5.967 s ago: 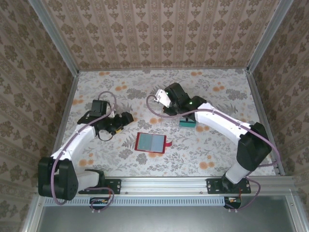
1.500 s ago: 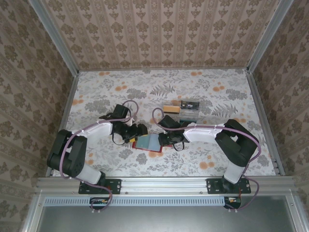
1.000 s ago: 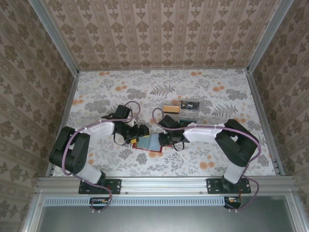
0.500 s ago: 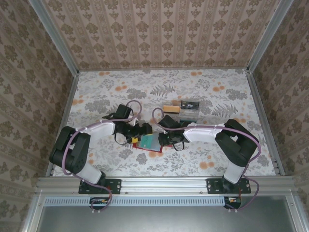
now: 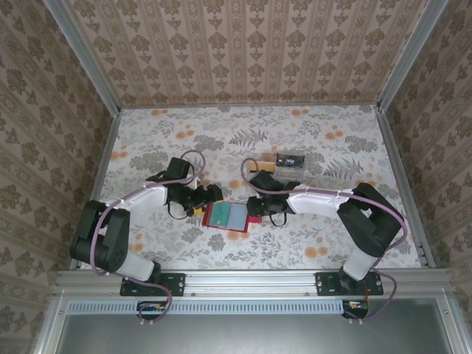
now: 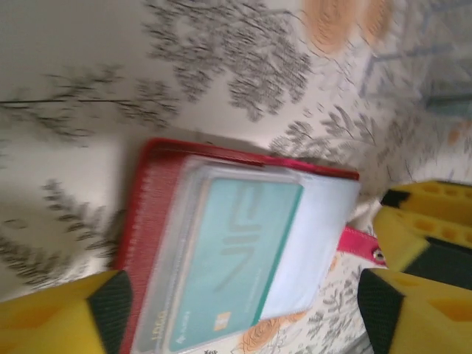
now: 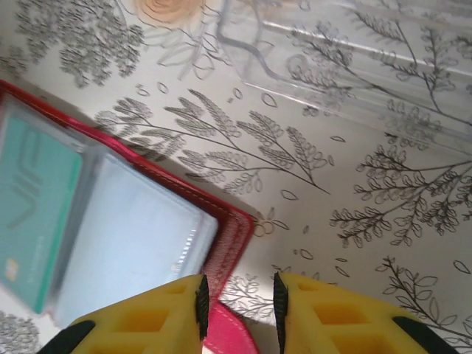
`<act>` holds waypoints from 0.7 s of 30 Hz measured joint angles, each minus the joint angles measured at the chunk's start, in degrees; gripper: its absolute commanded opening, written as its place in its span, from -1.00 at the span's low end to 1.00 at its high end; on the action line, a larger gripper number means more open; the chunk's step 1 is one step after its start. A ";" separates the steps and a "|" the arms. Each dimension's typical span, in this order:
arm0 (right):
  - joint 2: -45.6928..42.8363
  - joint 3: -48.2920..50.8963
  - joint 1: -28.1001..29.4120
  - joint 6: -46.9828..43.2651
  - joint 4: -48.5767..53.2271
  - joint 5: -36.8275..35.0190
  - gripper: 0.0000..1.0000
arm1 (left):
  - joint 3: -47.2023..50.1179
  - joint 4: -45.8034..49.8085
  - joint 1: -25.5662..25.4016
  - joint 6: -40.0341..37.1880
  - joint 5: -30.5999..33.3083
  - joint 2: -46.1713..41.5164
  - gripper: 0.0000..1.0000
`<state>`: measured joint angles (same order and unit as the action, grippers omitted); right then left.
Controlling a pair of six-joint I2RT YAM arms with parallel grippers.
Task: Take the credit cards out of the card holder
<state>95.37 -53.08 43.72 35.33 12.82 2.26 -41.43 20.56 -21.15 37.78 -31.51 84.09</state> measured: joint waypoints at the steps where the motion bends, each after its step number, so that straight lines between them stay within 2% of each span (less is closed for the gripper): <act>1: -0.02 -0.24 0.13 0.70 -0.31 0.37 -0.36 | 0.55 0.17 0.02 0.15 0.28 0.04 0.12; 3: -0.02 -0.57 0.61 2.01 -1.57 1.44 -0.38 | 1.38 0.26 0.02 0.33 0.61 0.17 -0.05; 6: 0.09 -1.18 1.73 4.04 -3.63 3.08 -0.41 | 2.71 0.20 0.02 0.83 0.85 0.63 -0.21; 11: 2.12 -3.02 3.21 7.21 -7.15 5.90 -0.54 | 4.00 -0.98 -0.24 1.90 0.79 0.92 -0.25; 18: 5.68 -2.56 3.41 11.65 -11.63 9.14 -0.56 | 5.57 -3.54 -3.78 4.57 0.85 -0.11 -0.28; 21: 6.62 -1.92 3.41 13.35 -13.33 10.05 -0.59 | 6.25 -3.85 -4.33 5.35 0.98 -0.59 -0.42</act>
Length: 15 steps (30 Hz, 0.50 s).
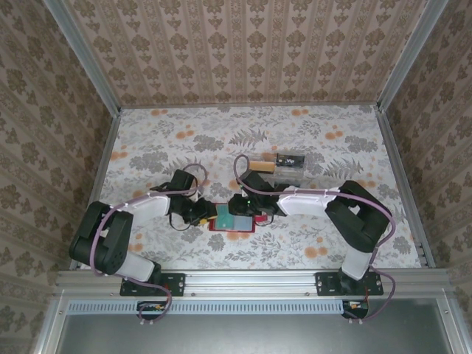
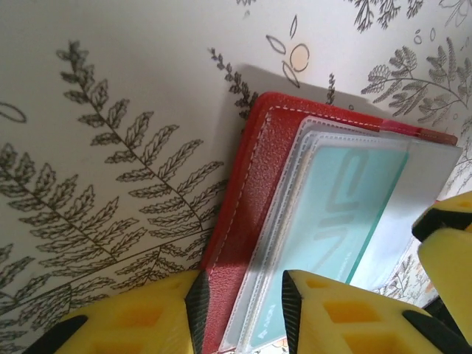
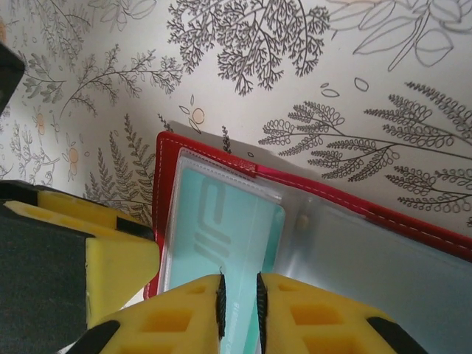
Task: Take the credit cards out of the card holder
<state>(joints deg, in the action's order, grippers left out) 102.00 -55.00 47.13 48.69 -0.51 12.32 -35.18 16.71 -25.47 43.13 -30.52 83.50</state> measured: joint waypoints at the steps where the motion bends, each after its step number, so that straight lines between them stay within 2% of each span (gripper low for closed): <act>1: 0.22 0.37 0.00 0.66 -0.52 0.20 -0.60 | 0.07 0.00 0.00 0.17 0.09 0.00 -0.43; 15: 0.50 5.20 -0.92 5.86 -6.08 2.80 -0.62 | 0.24 0.15 0.00 0.66 0.72 0.02 -0.54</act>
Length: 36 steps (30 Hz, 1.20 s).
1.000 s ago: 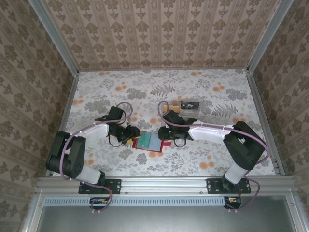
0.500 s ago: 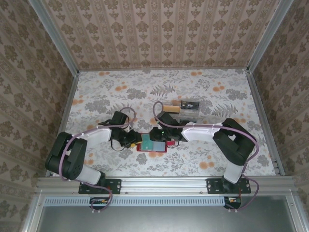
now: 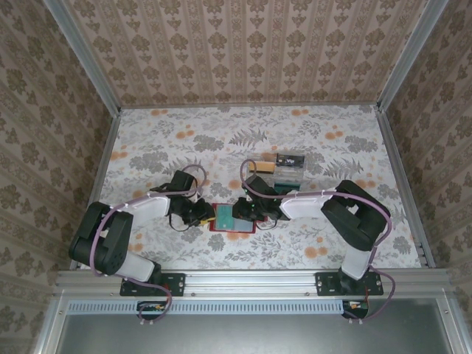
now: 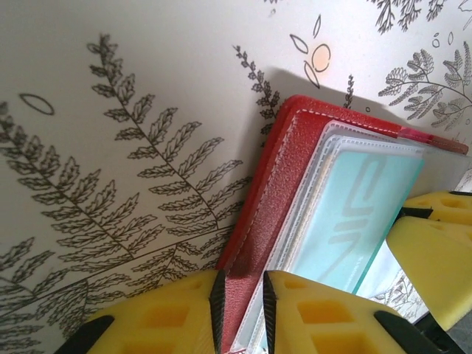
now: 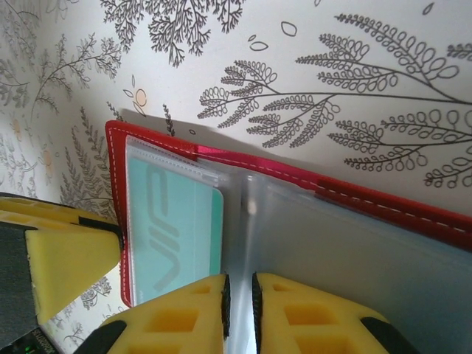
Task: Take the credit cards out of the card holder
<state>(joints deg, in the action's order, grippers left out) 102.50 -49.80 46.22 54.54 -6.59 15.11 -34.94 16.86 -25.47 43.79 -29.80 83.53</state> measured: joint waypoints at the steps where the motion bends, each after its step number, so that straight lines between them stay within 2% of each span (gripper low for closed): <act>1: 0.15 0.07 -0.07 0.17 -0.52 0.42 -0.62 | 0.00 0.02 0.00 0.02 0.07 0.00 -0.54; 12: 1.55 0.07 -0.33 1.25 -3.54 3.41 -0.65 | 0.00 0.22 0.00 0.00 0.28 0.00 -0.59; 15: 1.86 0.07 -0.33 1.33 -3.80 3.80 -0.74 | 0.00 0.24 0.00 0.00 0.31 0.00 -0.62; 19: 1.99 0.07 -0.33 1.75 -3.98 3.85 -1.00 | 0.00 0.26 0.00 0.00 0.39 0.02 -0.72; 25: 1.99 0.26 -0.90 1.86 -4.04 3.87 -1.00 | 0.00 0.66 0.00 0.17 0.94 0.09 -0.83; 36: -1.20 4.48 -3.48 1.60 -4.83 4.42 -1.00 | 0.00 0.81 0.00 0.15 1.16 0.09 -0.87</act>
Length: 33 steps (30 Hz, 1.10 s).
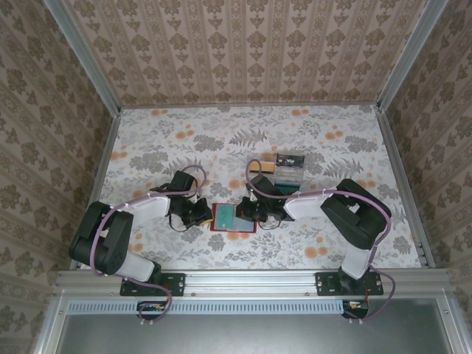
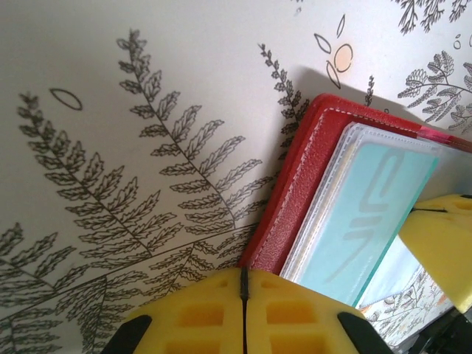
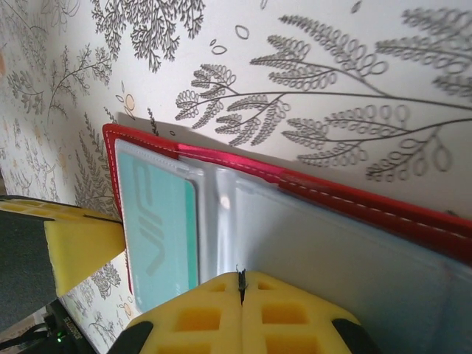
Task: Take the credit cards out of the card holder
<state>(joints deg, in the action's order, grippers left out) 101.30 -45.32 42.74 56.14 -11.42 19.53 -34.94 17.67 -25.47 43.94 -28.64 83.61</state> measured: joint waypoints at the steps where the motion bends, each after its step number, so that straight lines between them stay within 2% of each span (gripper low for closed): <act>1: -0.26 0.20 -0.20 -0.04 0.11 0.00 -1.00 | 0.00 0.02 0.00 0.00 0.00 0.00 -0.86; 18: -0.68 -1.88 0.24 -0.85 0.48 1.77 -0.91 | -4.85 5.51 0.00 -2.21 1.60 -3.93 -0.85; 33: 1.92 -3.10 1.40 -0.83 0.39 2.60 -0.71 | -4.76 2.47 -2.75 -2.38 -1.31 2.36 -0.86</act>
<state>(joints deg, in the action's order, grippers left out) 103.22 -48.42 44.14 55.31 -11.03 22.13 -39.70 20.14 -28.23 41.56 -29.95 85.97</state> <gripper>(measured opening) 0.136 0.071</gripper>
